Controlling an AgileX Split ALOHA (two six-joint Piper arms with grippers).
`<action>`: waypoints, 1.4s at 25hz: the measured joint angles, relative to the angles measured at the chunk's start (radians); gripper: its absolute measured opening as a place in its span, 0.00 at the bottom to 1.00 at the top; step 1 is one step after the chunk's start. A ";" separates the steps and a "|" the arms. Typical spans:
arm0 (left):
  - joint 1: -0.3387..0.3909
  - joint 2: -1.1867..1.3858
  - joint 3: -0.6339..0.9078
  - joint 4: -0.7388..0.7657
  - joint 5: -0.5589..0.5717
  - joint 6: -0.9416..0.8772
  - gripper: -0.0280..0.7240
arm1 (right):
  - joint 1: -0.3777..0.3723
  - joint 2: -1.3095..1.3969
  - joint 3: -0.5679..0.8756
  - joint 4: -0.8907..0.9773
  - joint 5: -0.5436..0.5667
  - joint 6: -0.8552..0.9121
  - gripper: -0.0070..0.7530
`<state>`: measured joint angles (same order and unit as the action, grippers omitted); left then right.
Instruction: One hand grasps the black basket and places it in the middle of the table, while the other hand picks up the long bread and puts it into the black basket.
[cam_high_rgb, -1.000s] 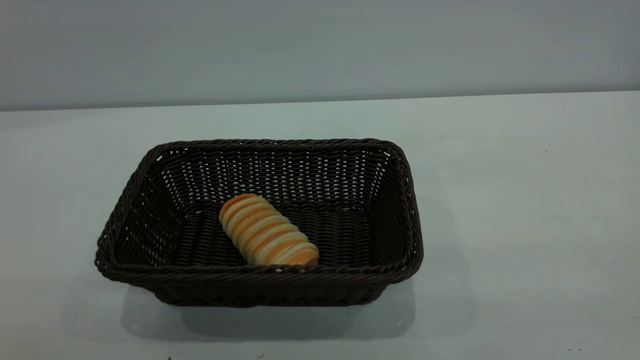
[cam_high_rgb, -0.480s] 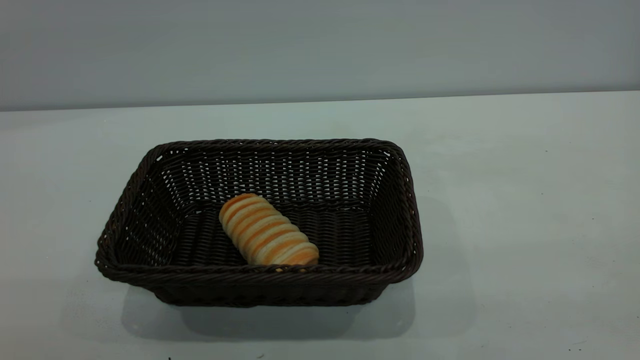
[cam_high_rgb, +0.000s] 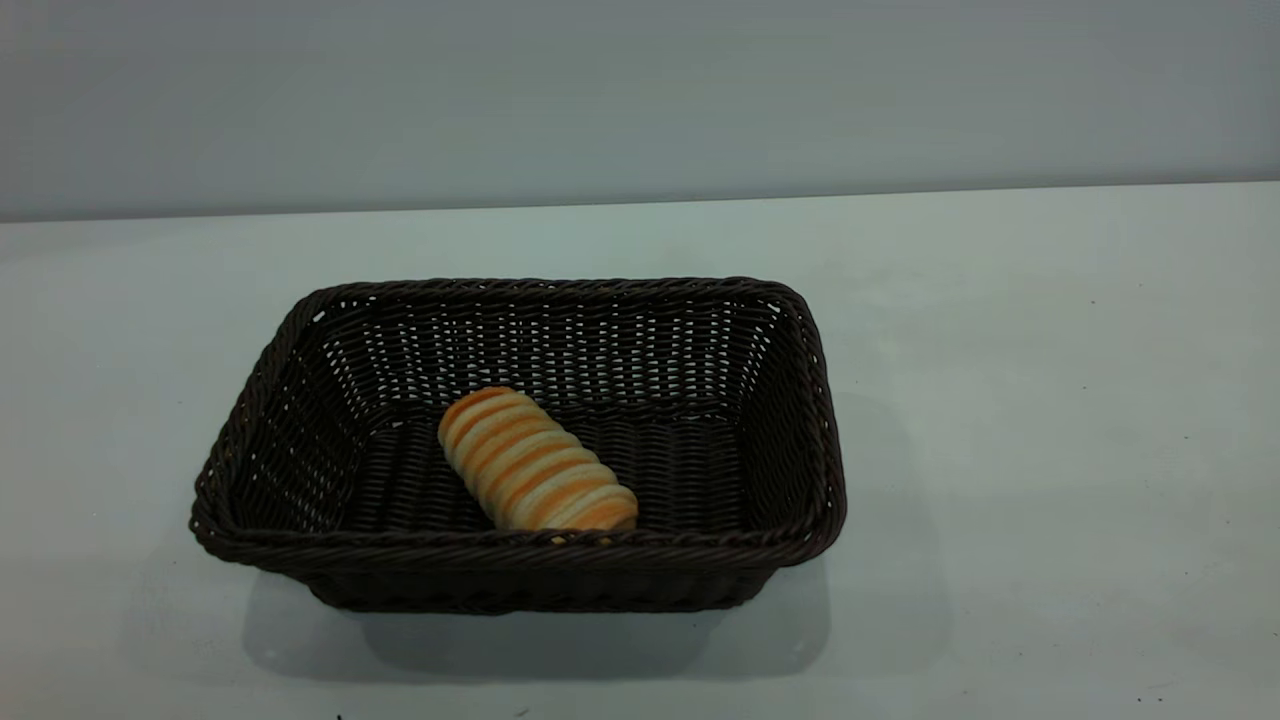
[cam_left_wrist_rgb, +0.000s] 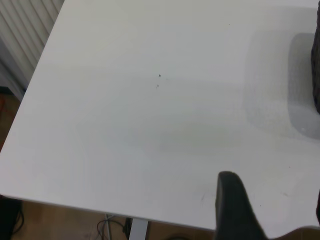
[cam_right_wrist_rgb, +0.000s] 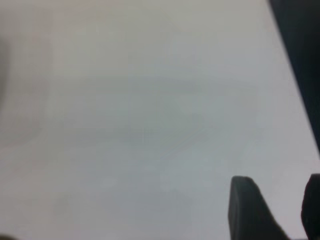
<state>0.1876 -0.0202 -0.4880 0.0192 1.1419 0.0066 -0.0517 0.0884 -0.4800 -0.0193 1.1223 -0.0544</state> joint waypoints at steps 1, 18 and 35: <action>0.000 0.000 0.000 0.000 0.000 0.000 0.65 | 0.000 0.000 0.000 0.013 0.000 -0.017 0.33; 0.000 0.000 0.000 0.000 0.000 0.000 0.65 | 0.000 0.000 0.000 -0.023 0.000 0.054 0.33; 0.000 0.000 0.000 0.000 0.000 0.000 0.65 | 0.000 0.000 0.000 -0.023 0.000 0.054 0.33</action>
<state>0.1876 -0.0202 -0.4880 0.0192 1.1419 0.0069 -0.0517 0.0884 -0.4800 -0.0426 1.1223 0.0000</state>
